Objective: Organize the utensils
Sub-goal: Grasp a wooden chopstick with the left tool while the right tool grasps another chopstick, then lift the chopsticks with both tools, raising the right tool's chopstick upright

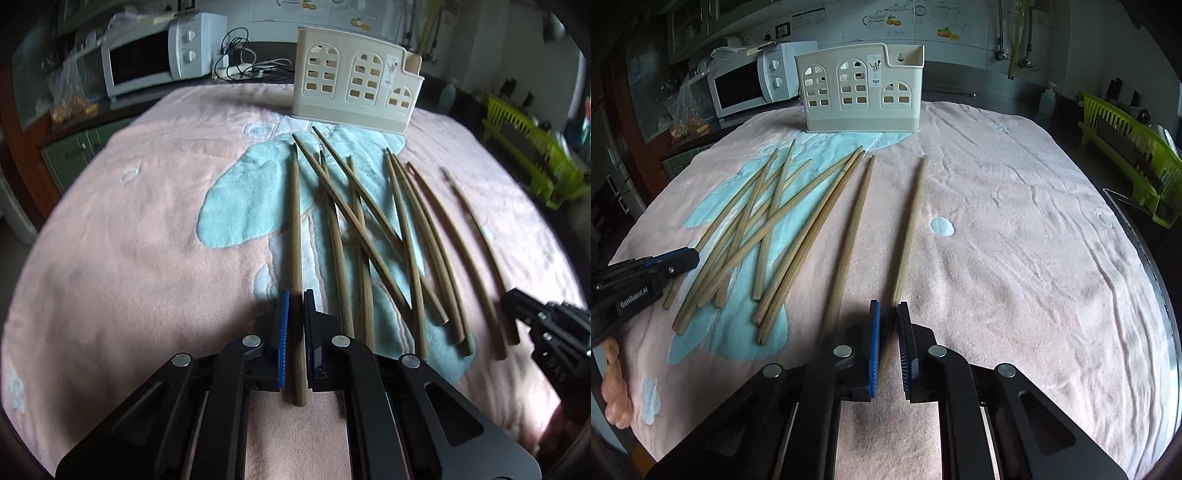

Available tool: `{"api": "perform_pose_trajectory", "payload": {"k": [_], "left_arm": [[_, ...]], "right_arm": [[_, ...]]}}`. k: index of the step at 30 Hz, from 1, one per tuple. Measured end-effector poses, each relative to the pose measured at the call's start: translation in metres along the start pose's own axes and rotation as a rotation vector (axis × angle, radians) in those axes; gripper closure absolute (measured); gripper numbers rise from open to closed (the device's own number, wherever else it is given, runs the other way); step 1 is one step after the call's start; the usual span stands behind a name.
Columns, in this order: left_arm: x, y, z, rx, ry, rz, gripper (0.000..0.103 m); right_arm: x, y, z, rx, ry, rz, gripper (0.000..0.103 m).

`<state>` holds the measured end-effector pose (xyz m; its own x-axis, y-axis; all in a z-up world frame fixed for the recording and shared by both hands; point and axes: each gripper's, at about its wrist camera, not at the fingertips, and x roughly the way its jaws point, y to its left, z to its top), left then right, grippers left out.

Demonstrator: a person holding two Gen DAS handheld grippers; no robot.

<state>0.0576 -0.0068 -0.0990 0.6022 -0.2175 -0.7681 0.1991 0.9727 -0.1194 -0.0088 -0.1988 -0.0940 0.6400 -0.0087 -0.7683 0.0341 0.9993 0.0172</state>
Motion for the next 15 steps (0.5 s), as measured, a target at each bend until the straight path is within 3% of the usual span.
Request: {"api": "perform_pose_trajectory", "payload": {"k": [7, 15], "left_arm": [[-0.015, 0.009, 0.004, -0.050, -0.064, -0.070, 0.097], [-0.047, 0.011, 0.019, -0.050, -0.211, -0.048, 0.097]], "right_arm": [[-0.027, -0.003, 0.001, -0.027, -0.098, -0.012, 0.096], [-0.063, -0.007, 0.022, -0.039, -0.238, 0.004, 0.096]]}}
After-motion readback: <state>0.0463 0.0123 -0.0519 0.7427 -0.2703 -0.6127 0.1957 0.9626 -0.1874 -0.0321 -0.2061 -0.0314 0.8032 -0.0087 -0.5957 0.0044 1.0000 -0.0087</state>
